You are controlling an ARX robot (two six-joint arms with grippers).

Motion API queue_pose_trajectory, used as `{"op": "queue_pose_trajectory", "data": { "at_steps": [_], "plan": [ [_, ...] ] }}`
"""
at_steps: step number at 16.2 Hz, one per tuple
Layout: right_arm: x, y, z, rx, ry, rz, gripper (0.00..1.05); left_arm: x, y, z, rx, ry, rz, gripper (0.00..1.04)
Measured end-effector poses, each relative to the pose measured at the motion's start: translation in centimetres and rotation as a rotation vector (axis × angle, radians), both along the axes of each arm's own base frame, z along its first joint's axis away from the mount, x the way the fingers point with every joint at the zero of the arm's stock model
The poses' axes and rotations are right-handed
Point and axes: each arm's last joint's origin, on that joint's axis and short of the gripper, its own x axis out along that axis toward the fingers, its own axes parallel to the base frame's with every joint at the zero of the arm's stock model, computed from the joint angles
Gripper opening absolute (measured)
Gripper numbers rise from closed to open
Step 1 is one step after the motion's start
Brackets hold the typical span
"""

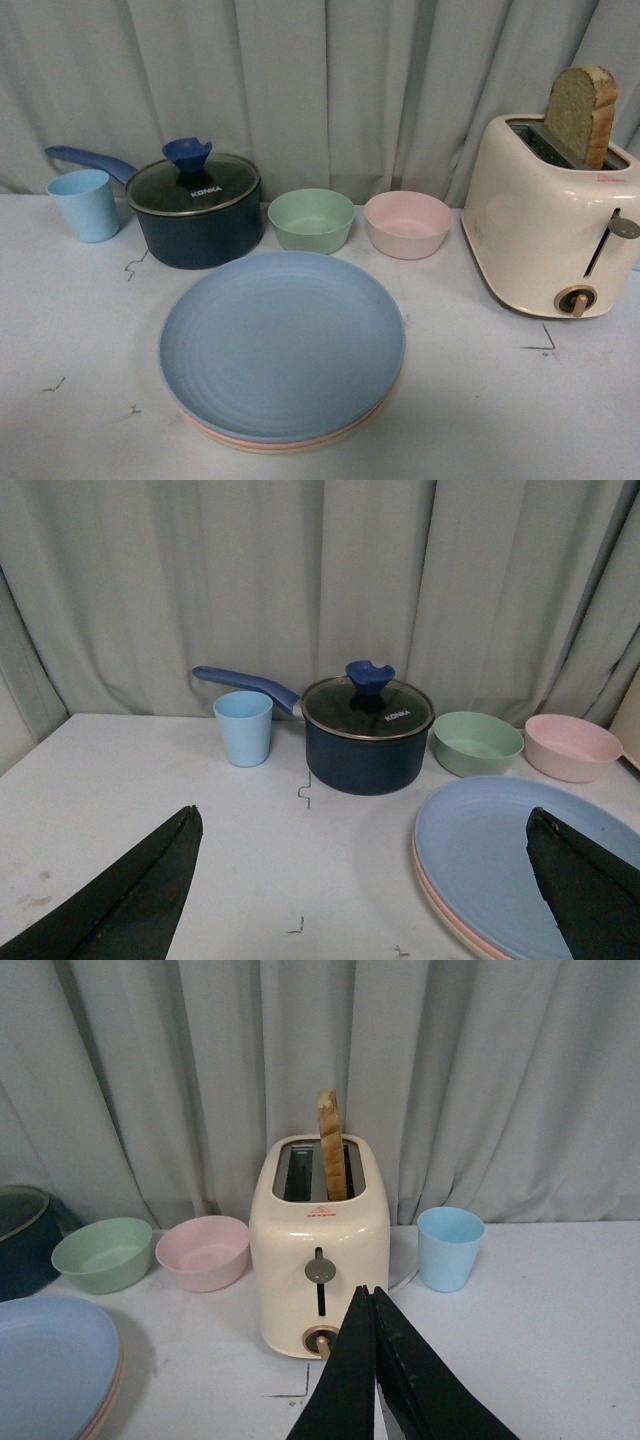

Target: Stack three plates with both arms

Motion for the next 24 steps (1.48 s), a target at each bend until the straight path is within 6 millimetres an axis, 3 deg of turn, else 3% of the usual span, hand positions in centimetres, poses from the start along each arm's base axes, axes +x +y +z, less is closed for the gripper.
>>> {"op": "queue_pose_trajectory", "data": {
  "at_steps": [8, 24],
  "plan": [
    [-2.0, 0.0, -1.7, 0.000, 0.003, 0.000, 0.02, 0.0, 0.0, 0.0, 0.000, 0.000, 0.000, 0.98],
    [-4.4, 0.0, -2.0, 0.000, 0.034, 0.001, 0.02, 0.0, 0.0, 0.0, 0.000, 0.000, 0.000, 0.98]
  ]
}}
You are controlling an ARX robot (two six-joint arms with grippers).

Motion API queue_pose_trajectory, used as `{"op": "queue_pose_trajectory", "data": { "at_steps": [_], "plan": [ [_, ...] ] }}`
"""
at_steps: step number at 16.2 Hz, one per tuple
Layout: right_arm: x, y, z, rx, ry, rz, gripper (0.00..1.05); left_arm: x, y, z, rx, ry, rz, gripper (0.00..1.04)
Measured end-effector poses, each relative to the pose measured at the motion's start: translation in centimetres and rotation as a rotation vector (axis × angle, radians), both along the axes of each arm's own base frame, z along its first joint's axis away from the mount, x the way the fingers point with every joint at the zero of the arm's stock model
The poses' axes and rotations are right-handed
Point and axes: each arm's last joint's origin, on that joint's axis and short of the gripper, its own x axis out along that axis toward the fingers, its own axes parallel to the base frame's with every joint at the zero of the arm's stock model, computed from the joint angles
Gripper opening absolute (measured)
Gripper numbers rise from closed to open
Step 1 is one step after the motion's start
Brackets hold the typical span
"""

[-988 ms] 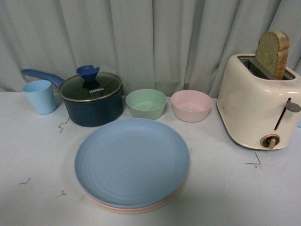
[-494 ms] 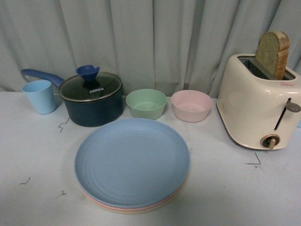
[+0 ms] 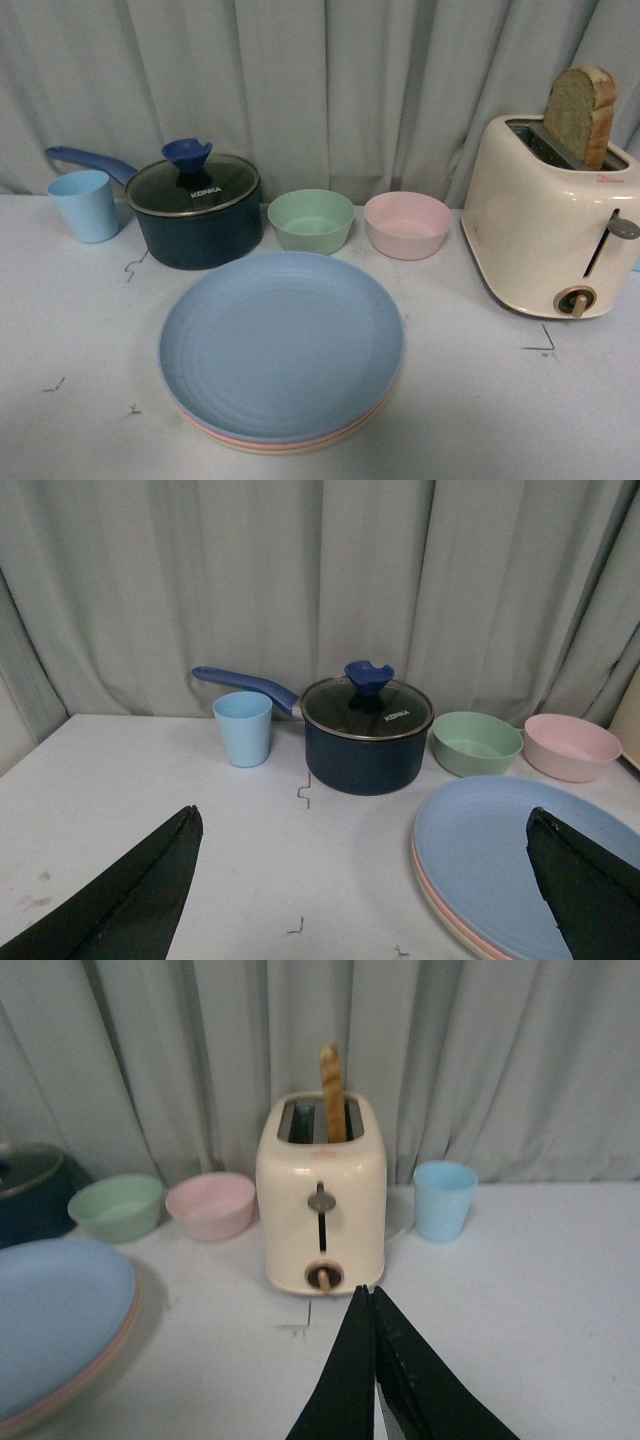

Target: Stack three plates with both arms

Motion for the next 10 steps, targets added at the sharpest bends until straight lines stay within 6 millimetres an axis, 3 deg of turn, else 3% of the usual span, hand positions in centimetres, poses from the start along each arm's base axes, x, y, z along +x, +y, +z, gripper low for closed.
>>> {"op": "queue_pose_trajectory", "data": {
  "at_steps": [5, 10],
  "plan": [
    [-0.56, 0.01, 0.24, -0.001, -0.040, 0.002, 0.04, 0.00, 0.00, 0.00, 0.000, 0.000, 0.001, 0.98],
    [-0.56, 0.01, 0.24, -0.001, -0.040, 0.002, 0.69, 0.00, 0.00, 0.00, 0.000, 0.000, 0.000, 0.98]
  ]
}}
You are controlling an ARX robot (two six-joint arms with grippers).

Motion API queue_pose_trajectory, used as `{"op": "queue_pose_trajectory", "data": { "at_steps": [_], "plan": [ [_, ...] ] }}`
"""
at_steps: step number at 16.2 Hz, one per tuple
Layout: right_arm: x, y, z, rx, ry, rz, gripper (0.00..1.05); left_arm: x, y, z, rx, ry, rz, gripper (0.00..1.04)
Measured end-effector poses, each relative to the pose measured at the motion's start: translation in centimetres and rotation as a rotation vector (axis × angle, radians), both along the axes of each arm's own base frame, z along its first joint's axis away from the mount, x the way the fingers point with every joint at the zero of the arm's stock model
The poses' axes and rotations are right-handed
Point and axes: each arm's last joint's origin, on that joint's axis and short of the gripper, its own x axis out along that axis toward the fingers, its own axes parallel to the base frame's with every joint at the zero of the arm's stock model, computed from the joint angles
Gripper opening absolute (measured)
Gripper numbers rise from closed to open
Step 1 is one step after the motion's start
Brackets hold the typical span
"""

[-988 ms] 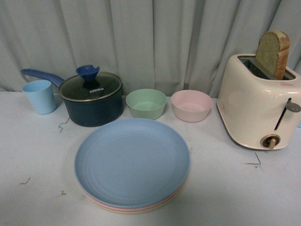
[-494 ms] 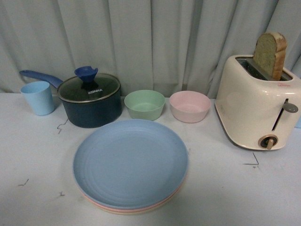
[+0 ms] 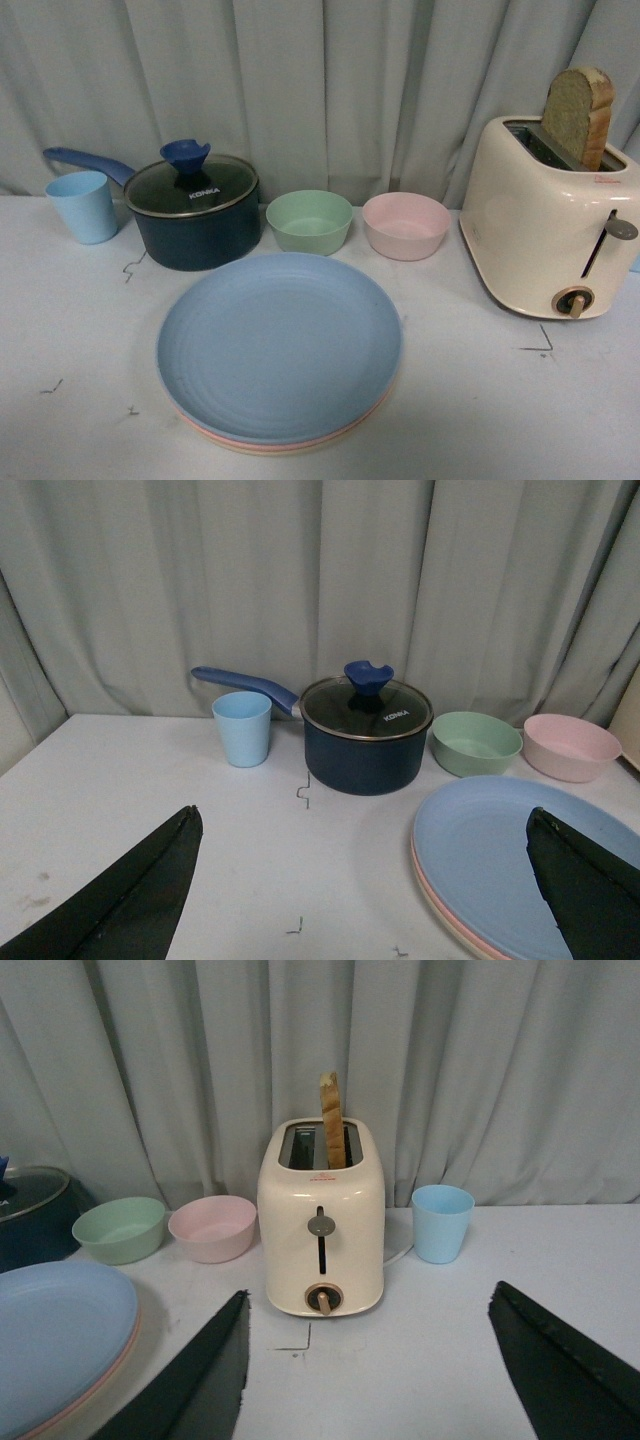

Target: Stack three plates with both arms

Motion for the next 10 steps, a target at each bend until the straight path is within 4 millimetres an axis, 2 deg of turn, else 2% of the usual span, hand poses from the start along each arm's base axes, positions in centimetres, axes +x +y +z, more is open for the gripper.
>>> {"op": "queue_pose_trajectory", "data": {
  "at_steps": [2, 3, 10],
  "plan": [
    [0.00, 0.00, 0.00, 0.000, 0.000, 0.000, 0.95, 0.00, 0.00, 0.00, 0.000, 0.000, 0.000, 0.98],
    [0.00, 0.00, 0.00, 0.000, 0.000, 0.000, 0.99, 0.00, 0.00, 0.00, 0.000, 0.000, 0.000, 0.98],
    [0.00, 0.00, 0.00, 0.000, 0.000, 0.000, 0.98, 0.00, 0.00, 0.00, 0.000, 0.000, 0.000, 0.98]
  ]
}}
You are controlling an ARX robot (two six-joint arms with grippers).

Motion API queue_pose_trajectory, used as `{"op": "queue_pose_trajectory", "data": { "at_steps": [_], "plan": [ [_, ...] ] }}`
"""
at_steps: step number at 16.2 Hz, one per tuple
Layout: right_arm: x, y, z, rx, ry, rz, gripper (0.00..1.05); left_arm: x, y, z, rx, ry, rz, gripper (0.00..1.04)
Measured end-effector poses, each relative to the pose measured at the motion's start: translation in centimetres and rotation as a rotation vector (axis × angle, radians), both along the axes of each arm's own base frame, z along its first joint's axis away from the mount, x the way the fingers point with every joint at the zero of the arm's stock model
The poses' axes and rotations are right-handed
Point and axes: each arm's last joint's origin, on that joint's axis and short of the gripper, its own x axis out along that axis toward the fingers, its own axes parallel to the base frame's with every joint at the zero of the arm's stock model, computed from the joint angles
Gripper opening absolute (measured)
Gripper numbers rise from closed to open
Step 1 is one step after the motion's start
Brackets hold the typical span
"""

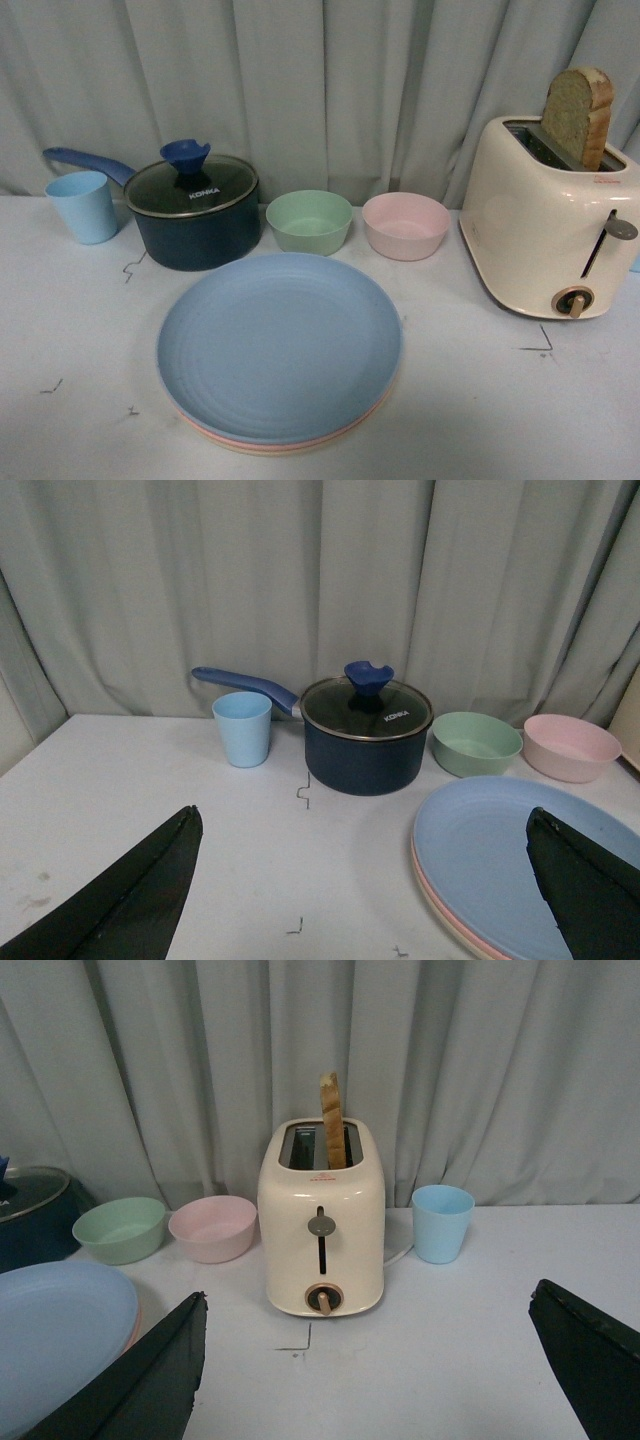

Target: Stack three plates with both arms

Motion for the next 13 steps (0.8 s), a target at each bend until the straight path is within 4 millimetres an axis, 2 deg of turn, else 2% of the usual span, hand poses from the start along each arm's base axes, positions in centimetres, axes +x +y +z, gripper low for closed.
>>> {"op": "queue_pose_trajectory", "data": {
  "at_steps": [13],
  "plan": [
    [0.00, 0.00, 0.00, 0.000, 0.000, 0.000, 0.98, 0.00, 0.00, 0.00, 0.000, 0.000, 0.000, 0.98]
  ]
}}
